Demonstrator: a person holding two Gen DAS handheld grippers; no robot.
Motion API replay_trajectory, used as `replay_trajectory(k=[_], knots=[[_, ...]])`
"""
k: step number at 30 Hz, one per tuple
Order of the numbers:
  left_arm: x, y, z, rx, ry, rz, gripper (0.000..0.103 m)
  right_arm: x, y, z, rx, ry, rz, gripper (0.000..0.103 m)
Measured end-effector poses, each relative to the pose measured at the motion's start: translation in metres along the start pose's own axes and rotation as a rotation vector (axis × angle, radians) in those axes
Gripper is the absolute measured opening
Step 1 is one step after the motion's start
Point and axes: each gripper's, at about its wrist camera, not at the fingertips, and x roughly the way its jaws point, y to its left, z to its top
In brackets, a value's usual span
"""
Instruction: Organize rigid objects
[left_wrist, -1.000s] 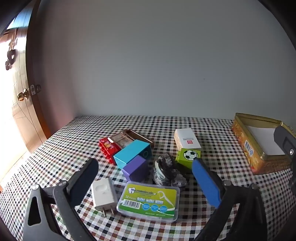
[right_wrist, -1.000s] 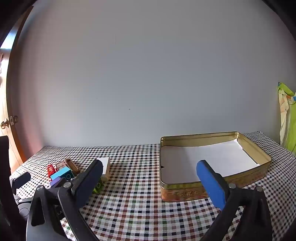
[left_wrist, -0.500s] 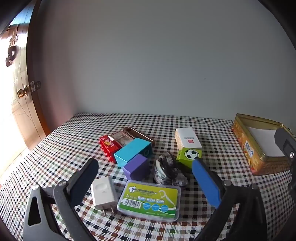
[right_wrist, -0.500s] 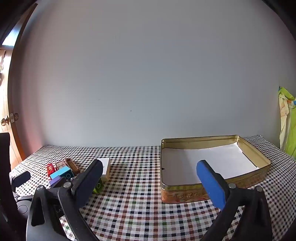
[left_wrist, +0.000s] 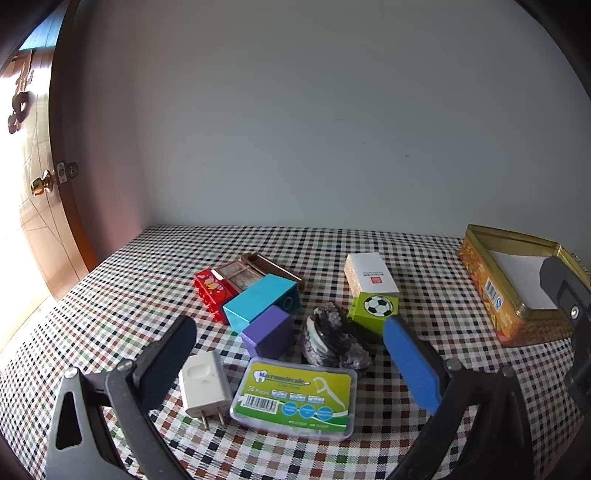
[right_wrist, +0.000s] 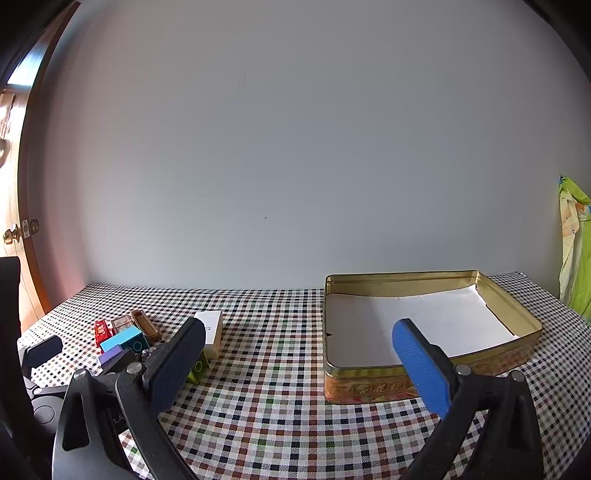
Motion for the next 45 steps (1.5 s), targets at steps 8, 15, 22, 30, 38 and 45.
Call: replay_trajectory(k=[8,15,22,30,38,45], knots=[[0.005,0.006,-0.001,-0.023,0.038,-0.011,0.103,0.000,0.002,-0.001,-0.008,0.004,0.007,0.102],[0.006,0.030,-0.007,-0.013,0.089,0.046,0.102,0.003,0.007,-0.003,-0.018,0.030,0.054,0.102],[0.001,0.057,-0.017,-0.001,0.142,0.114,0.099,0.013,0.029,-0.010,-0.074,0.121,0.212,0.102],[-0.006,0.078,-0.027,-0.025,0.170,0.123,0.099,0.034,0.064,-0.029,-0.093,0.344,0.426,0.088],[-0.015,0.120,-0.034,-0.098,0.185,0.173,0.099,0.044,0.120,-0.047,-0.132,0.512,0.514,0.088],[-0.021,0.142,-0.037,-0.131,0.180,0.204,0.099,0.064,0.164,-0.057,-0.149,0.622,0.454,0.089]])
